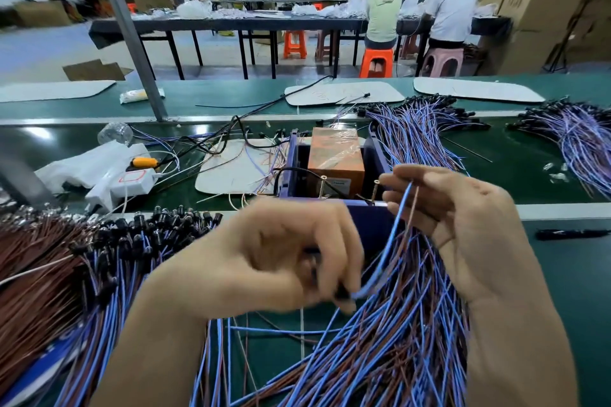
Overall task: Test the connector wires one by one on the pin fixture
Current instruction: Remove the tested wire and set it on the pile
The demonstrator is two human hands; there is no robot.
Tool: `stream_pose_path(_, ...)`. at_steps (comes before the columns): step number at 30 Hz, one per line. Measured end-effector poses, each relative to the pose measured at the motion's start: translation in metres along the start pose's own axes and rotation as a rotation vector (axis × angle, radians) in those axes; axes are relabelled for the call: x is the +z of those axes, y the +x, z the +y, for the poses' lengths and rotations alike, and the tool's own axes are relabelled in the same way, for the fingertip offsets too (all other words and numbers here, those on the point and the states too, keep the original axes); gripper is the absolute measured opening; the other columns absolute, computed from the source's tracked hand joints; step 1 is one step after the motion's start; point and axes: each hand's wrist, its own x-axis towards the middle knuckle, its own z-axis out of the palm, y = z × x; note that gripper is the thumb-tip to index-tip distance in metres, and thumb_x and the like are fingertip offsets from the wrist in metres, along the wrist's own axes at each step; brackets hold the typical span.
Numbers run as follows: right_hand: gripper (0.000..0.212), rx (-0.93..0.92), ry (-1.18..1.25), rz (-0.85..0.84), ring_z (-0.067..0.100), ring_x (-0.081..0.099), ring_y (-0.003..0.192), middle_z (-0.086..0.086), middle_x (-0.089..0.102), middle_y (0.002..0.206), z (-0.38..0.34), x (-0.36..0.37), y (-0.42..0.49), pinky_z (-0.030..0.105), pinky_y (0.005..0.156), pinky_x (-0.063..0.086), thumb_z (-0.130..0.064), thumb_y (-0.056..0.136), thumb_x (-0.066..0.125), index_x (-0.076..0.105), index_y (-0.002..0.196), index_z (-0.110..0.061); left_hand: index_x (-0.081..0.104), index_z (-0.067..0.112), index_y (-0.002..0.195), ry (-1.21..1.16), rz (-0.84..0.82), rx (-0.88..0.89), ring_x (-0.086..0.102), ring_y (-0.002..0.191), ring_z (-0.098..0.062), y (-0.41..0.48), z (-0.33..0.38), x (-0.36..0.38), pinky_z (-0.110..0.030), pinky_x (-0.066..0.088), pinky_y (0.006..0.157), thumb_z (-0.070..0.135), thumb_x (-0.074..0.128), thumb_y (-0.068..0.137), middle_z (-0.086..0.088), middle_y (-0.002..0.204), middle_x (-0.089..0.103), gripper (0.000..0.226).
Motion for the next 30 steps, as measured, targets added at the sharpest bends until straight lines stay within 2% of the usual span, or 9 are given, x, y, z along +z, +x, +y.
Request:
stream_pose_path(4, 0.017, -0.078, -0.008, 0.008, 0.014, 0.064, 0.051, 0.012, 0.074, 0.078, -0.003, -0.001, -0.003, 0.019, 0.05, 0.052, 0.0, 0.09, 0.053, 0.062, 0.102, -0.01, 0.062, -0.003, 0.109, 0.198, -0.399, -0.4, 0.059, 0.105, -0.028, 0.005, -0.013, -0.007, -0.044, 0.049, 0.096, -0.009, 0.061, 0.083, -0.02, 0.112, 0.061, 0.026)
stream_pose_path(6, 0.039, -0.056, -0.071, -0.06, 0.015, 0.062, 0.048, 0.014, 0.074, 0.08, -0.004, -0.001, -0.005, 0.021, 0.047, 0.051, -0.003, 0.085, 0.056, 0.053, 0.12, -0.021, 0.063, 0.006, 0.116, 0.329, -0.262, -0.501, 0.062, 0.107, -0.021, 0.01, -0.025, -0.005, -0.043, 0.048, 0.099, 0.01, 0.066, 0.086, -0.008, 0.115, 0.066, 0.031)
stream_pose_path(8, 0.049, 0.006, -0.173, -0.144, 0.017, 0.063, 0.049, 0.013, 0.075, 0.082, -0.004, 0.0, -0.008, 0.023, 0.048, 0.052, -0.007, 0.082, 0.058, 0.047, 0.125, -0.028, 0.065, 0.016, 0.114, 0.412, 0.075, -0.53, 0.065, 0.099, -0.013, 0.019, -0.035, 0.0, -0.034, 0.053, 0.092, 0.022, 0.063, 0.09, -0.001, 0.109, 0.069, 0.024)
stream_pose_path(10, 0.03, 0.059, -0.26, -0.211, 0.018, 0.063, 0.047, 0.01, 0.075, 0.08, -0.002, 0.003, -0.009, 0.024, 0.047, 0.053, -0.004, 0.087, 0.056, 0.053, 0.114, -0.016, 0.062, 0.017, 0.119, 0.329, 0.445, -0.491, 0.065, 0.086, -0.009, 0.026, -0.041, 0.003, -0.025, 0.054, 0.074, 0.016, 0.059, 0.093, 0.0, 0.103, 0.07, 0.026)
stream_pose_path(12, 0.009, 0.093, -0.314, -0.226, 0.018, 0.062, 0.045, 0.007, 0.076, 0.08, 0.0, 0.006, -0.009, 0.025, 0.045, 0.052, -0.002, 0.092, 0.054, 0.057, 0.098, -0.008, 0.058, 0.016, 0.127, 0.28, 0.599, -0.411, 0.061, 0.079, -0.006, 0.03, -0.045, 0.003, -0.019, 0.049, 0.06, 0.002, 0.058, 0.091, 0.005, 0.104, 0.069, 0.038)
stream_pose_path(16, 0.005, 0.138, -0.377, -0.263, 0.019, 0.062, 0.044, 0.008, 0.075, 0.079, -0.002, 0.008, -0.009, 0.026, 0.044, 0.051, -0.002, 0.093, 0.054, 0.057, 0.092, -0.005, 0.058, 0.015, 0.124, 0.176, 0.612, -0.332, 0.059, 0.071, 0.002, 0.031, -0.044, 0.007, -0.016, 0.04, 0.055, -0.02, 0.047, 0.084, 0.01, 0.1, 0.07, 0.055)
stream_pose_path(20, 0.006, 0.189, -0.52, -0.3, 0.019, 0.061, 0.044, 0.012, 0.073, 0.072, 0.0, 0.002, -0.008, 0.026, 0.044, 0.052, -0.004, 0.095, 0.053, 0.058, 0.091, -0.005, 0.064, 0.016, 0.116, 0.151, 0.639, -0.297, 0.06, 0.079, -0.003, 0.032, -0.046, 0.006, -0.018, 0.043, 0.062, -0.004, 0.05, 0.091, 0.003, 0.105, 0.073, 0.035)
stream_pose_path(26, 0.008, 0.325, -0.739, -0.517, 0.02, 0.064, 0.053, 0.01, 0.074, 0.073, 0.007, -0.002, -0.007, 0.026, 0.05, 0.051, -0.008, 0.096, 0.054, 0.056, 0.089, -0.009, 0.068, 0.008, 0.095, -0.091, 0.895, -0.103, 0.05, 0.051, -0.006, 0.035, -0.053, 0.0, -0.013, 0.042, 0.049, 0.02, 0.056, 0.08, -0.002, 0.074, 0.072, 0.023)
stream_pose_path(30, 0.003, 0.284, -0.85, -0.573, 0.014, 0.068, 0.068, 0.001, 0.075, 0.079, 0.011, -0.003, -0.006, 0.024, 0.061, 0.053, -0.015, 0.089, 0.066, 0.063, 0.088, -0.017, 0.069, 0.008, 0.091, 0.01, 0.809, -0.187, 0.05, 0.048, -0.004, 0.032, -0.056, -0.003, -0.013, 0.042, 0.047, 0.012, 0.052, 0.091, 0.002, 0.063, 0.066, 0.017)
